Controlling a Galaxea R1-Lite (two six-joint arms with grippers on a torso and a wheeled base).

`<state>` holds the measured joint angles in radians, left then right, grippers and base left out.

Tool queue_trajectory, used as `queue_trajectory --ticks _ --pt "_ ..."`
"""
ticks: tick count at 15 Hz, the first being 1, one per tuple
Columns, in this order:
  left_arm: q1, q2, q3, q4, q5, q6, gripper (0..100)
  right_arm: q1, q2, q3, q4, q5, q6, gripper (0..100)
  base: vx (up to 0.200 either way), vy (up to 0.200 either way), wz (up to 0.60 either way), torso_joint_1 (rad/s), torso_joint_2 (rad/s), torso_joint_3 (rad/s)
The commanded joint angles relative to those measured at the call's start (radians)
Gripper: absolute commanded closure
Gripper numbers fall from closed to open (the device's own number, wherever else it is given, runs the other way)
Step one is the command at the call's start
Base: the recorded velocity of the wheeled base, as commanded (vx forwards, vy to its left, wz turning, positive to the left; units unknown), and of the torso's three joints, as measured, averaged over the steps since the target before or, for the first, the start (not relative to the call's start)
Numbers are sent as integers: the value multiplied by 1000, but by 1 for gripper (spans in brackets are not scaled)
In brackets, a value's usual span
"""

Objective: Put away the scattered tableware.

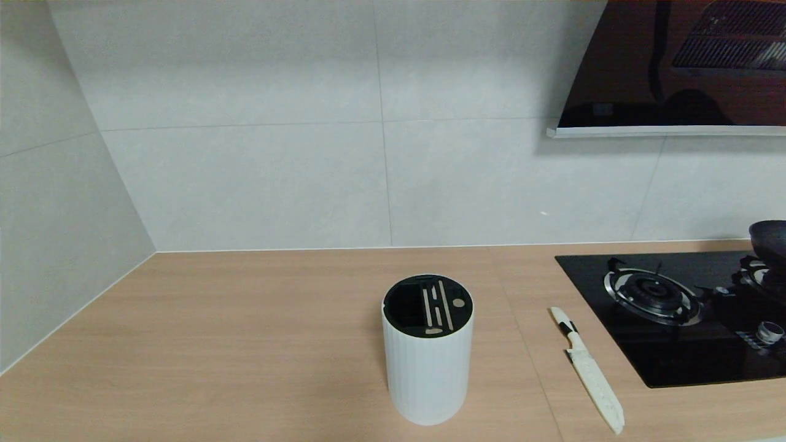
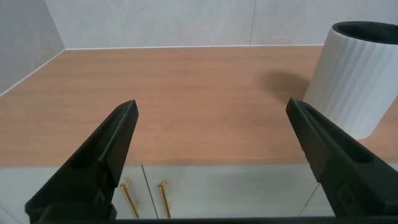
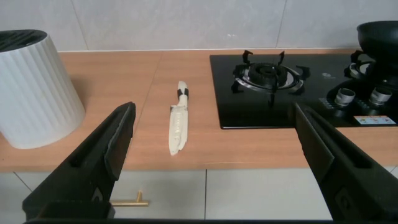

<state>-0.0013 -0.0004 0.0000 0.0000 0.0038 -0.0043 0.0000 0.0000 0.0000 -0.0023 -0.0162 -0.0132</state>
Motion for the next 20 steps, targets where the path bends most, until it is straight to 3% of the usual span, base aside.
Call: queue_trajectory --ticks 1,3,6,11,13,16,20 --pt "0 0 0 0 1 0 0 0 0 0 -1 -1 -2 0 0 0 0 0 0 0" --pt "0 0 0 0 -1 0 0 0 0 -21 -11 -1 -1 0 0 0 0 0 0 0" --pt "0 0 0 0 -1 0 0 9 58 -166 31 21 13 0 0 0 0 0 0 0" --pt "0 0 0 0 1 0 0 32 603 -342 47 285 15 0 0 0 0 0 0 0" --pt "0 0 0 0 -1 0 0 83 833 -420 47 280 27 0 0 0 0 0 0 0" --pt "0 0 0 0 1 0 0 147 1173 -529 21 168 27 0 0 0 0 0 0 0" --pt "0 0 0 0 1 0 0 169 1545 -545 -254 148 30 0 0 0 0 0 0 0"
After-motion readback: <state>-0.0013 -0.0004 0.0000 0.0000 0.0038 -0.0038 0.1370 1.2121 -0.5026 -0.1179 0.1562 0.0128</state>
